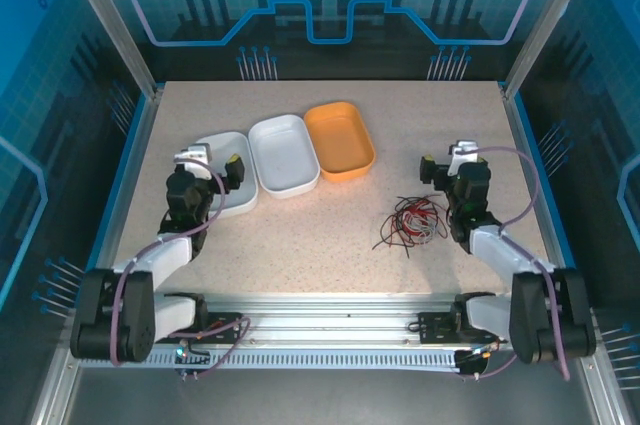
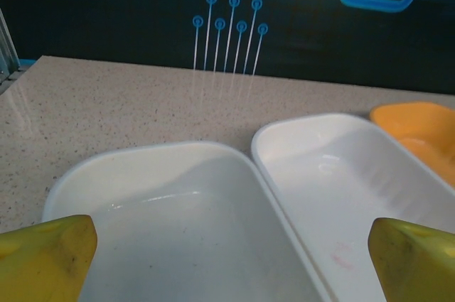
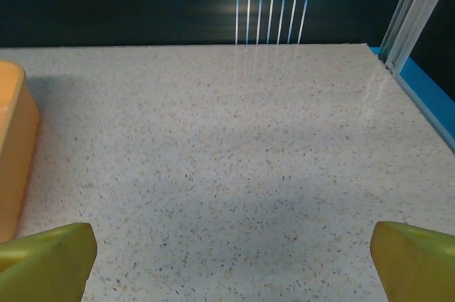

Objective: Untangle the cables

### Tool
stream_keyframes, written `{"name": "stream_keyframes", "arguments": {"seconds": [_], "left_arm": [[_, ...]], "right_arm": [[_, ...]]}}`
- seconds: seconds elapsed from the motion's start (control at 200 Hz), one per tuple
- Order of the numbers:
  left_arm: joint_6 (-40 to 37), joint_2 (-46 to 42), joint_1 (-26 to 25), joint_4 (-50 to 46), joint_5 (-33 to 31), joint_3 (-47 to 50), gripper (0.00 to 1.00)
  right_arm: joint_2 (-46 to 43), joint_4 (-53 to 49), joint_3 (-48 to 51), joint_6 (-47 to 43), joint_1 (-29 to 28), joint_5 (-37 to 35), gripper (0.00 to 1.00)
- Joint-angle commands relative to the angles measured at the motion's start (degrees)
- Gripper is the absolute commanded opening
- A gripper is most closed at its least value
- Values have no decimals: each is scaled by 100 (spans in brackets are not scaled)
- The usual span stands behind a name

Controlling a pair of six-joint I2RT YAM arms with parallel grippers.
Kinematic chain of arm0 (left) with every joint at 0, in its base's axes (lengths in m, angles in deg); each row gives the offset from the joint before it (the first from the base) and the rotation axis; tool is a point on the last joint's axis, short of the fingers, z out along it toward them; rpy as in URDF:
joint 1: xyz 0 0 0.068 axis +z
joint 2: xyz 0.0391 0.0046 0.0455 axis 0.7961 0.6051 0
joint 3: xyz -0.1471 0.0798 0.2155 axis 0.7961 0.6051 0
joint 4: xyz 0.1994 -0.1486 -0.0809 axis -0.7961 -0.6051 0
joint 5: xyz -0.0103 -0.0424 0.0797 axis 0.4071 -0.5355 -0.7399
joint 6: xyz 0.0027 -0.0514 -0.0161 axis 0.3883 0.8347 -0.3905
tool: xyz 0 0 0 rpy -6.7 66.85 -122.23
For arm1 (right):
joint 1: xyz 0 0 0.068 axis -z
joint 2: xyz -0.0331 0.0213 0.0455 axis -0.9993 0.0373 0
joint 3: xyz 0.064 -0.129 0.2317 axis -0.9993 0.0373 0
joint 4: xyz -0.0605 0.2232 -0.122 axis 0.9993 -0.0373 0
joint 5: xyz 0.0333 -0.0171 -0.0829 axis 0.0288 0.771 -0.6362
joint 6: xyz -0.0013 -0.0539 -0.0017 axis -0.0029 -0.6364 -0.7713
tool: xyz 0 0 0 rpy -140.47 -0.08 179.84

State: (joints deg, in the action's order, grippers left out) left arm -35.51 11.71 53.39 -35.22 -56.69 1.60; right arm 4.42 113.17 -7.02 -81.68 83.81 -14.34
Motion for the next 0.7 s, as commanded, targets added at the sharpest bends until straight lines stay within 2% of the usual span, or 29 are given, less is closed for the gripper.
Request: {"name": "stream_keyframes", "arguments": {"seconds": [0.0,0.115,0.195,0.325,0.44,0.605,0.695], "left_arm": [[507,-515,-27,-1115,67,-441,99],[884,-960,-111,-1995,256,-768,99],[1010,-1261,-387,-2402,169,-876,99],[1167,-1575,-1186,-2750,-153,-906,99],[1678,-1649,-1763,-2945,-197,-843,99],[2419,-1478,-2532,-2844,-223,-579,99],[2610,-1211,-2969,-2563,-189,-529,99]], "right_arm": [[-602,-1566,-284,432,-194,-207,100],[-1074,-3034,-648,828,-439,-365,100],[-1347,-4020,-886,1046,-685,-510,100],[-1643,-5503,-1266,1496,-1101,-795,88],[-1766,-6705,-1608,1963,-1348,-961,77],[-1797,-7711,-1814,2473,-1529,-664,63],[-1720,-7819,-1799,2593,-1613,-384,62]]}}
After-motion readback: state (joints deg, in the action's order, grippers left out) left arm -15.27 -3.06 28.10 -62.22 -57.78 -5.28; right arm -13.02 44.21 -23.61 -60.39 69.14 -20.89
